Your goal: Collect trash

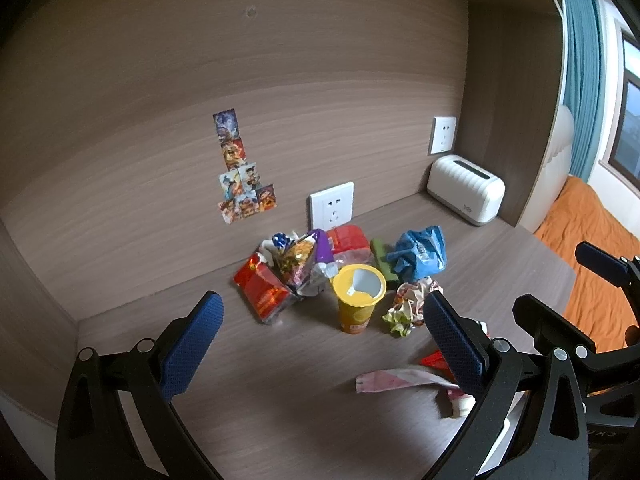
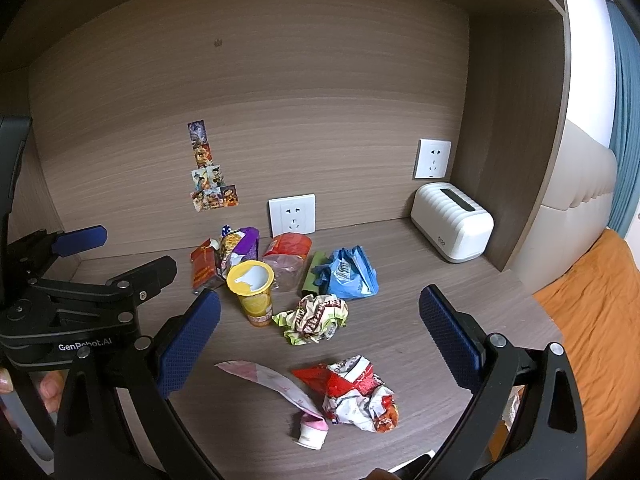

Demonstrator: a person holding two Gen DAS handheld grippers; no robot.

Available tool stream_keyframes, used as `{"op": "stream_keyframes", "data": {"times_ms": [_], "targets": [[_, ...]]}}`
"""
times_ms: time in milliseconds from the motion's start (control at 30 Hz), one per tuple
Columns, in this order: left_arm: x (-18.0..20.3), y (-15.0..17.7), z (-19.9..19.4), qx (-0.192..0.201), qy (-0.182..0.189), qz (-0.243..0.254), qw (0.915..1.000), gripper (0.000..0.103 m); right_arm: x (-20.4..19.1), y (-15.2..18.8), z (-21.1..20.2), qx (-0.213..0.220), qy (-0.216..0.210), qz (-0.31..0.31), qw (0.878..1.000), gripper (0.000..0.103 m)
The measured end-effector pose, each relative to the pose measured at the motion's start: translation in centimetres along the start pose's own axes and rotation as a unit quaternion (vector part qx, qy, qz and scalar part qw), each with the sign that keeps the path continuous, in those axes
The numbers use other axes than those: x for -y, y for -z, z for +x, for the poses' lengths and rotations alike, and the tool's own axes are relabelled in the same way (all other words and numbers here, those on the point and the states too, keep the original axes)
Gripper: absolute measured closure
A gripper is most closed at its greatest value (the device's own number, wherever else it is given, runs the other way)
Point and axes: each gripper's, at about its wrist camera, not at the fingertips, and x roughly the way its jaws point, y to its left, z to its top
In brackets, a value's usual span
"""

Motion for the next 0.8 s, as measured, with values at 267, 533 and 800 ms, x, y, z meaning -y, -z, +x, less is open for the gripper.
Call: {"op": "stream_keyframes", "data": {"times_ms": [267, 533, 800], "targets": [[-1.0, -0.3, 1.1, -0.006, 0.003, -0.005, 1.0, 0.005, -0.4, -0.4, 1.0, -0.005, -0.003, 0.002, 1.0, 0.004], [-2.3, -0.5, 2.5, -0.01, 0.003, -0.008, 0.9999, 0.005, -1.5, -0.9, 2.5, -0.017, -0.004, -0.007, 1.0, 0.004], [-5.8, -0.6, 6.6, -0.048, 0.005, -0.058, 0.9972, 0.005, -3.8, -0.4, 7.0, -0.05, -0.022, -0.029, 0.998, 0.004]]}}
